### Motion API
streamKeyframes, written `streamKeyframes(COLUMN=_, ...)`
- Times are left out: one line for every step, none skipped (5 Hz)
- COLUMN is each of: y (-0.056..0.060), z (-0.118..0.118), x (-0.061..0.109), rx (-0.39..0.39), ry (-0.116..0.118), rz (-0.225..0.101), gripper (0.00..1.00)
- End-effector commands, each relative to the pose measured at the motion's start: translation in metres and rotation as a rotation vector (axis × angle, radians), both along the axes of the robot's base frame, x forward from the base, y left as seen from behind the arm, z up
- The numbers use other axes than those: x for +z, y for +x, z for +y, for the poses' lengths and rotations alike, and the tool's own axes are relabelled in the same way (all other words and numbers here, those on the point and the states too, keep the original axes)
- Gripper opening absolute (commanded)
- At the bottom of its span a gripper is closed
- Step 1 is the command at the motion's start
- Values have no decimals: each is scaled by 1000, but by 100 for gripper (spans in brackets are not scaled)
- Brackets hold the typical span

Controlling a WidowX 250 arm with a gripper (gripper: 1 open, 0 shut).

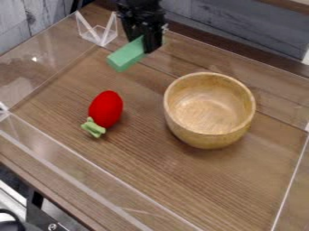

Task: Remove the green block from the brown bowl and put it on the table

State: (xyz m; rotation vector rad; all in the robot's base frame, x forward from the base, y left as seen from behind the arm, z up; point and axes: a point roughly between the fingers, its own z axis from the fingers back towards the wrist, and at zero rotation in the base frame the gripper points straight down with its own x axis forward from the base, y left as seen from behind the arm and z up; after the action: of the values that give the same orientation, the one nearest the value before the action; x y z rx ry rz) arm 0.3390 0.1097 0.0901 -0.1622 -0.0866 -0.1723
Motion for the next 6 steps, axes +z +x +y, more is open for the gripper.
streamKeyframes(y=3, z=15, x=13, rx=-22, ry=21, rz=-43, gripper=0)
streamKeyframes(y=0, z=5, x=-5, rx=-66, ry=14, rz=-31, gripper=0)
streamKeyframes(y=-3, z=-9, x=-19, rx=-106, ry=5, rz=-28, gripper=0)
streamKeyframes(y=-3, z=-13, x=-13, rx=-81, ry=-1, rz=-34, gripper=0)
streamKeyframes(y=-2, z=-13, x=-8, rx=-50, ry=-4, rz=-38, gripper=0)
streamKeyframes(y=3, z=-12, x=-7, rx=-51, ry=-7, rz=-41, gripper=0)
